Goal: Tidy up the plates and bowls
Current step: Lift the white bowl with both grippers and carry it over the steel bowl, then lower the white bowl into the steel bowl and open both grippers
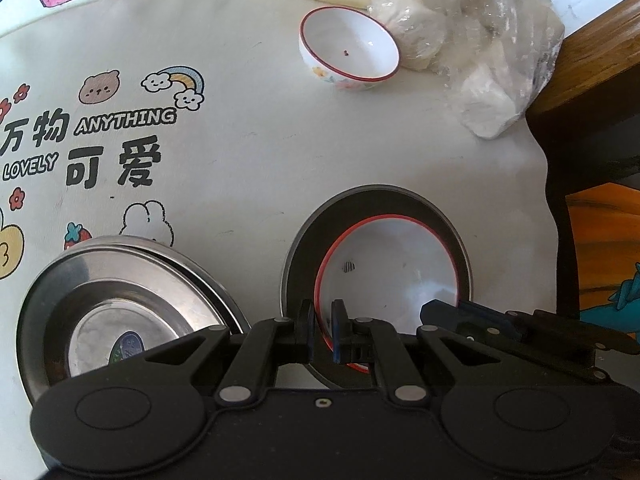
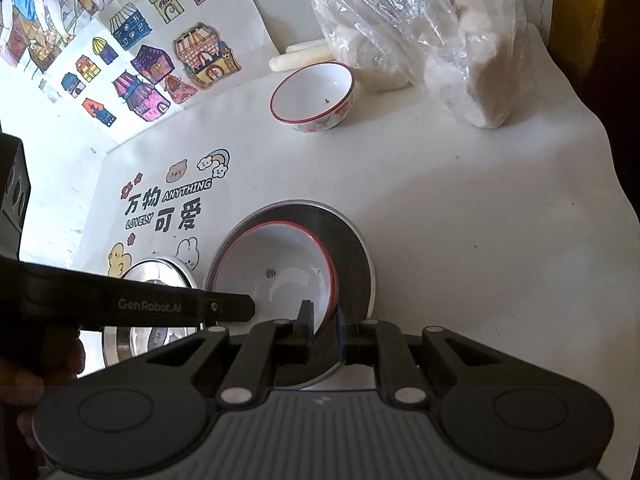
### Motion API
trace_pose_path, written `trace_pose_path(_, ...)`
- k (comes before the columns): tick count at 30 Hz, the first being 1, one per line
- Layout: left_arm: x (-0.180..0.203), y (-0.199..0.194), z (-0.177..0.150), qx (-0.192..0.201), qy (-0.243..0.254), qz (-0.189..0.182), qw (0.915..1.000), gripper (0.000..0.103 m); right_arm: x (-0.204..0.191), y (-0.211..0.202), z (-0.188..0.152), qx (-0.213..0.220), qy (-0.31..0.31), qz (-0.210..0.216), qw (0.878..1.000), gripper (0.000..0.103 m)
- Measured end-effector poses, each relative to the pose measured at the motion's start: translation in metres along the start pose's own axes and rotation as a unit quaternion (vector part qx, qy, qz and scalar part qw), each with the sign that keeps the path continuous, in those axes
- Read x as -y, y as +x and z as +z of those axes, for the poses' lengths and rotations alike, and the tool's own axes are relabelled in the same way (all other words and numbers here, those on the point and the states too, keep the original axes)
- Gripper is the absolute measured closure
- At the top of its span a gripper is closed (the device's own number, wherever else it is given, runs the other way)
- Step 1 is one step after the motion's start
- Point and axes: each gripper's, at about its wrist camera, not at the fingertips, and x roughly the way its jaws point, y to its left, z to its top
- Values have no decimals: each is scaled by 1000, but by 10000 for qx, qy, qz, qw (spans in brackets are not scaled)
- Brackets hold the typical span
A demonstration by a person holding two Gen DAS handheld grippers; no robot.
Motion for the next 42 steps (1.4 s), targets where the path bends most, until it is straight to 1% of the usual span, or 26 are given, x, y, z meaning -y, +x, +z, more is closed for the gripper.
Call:
trace_pose_path(15,0,6,5,-1,-97,87,9999,94,1,9,4,-115,-20,25,9999,90)
trace_pose_path(30,-6,-5,1,97,-199,53,9997,94,6,7,6,-95,-19,130,9999,88)
trace_pose_path(37,-1,-22,4,306,-130,19,9994,92,6,-8,7,78,-115,142,9998,87)
trace_pose_path(40,2,-30,6,455,-115,32,9989,89,8,-15,8,204,-120,138,9996,83)
trace_pose_path(42,4,-33,10,575,-103,80,9983,83,10,-21,9,315,-112,130,9994,80)
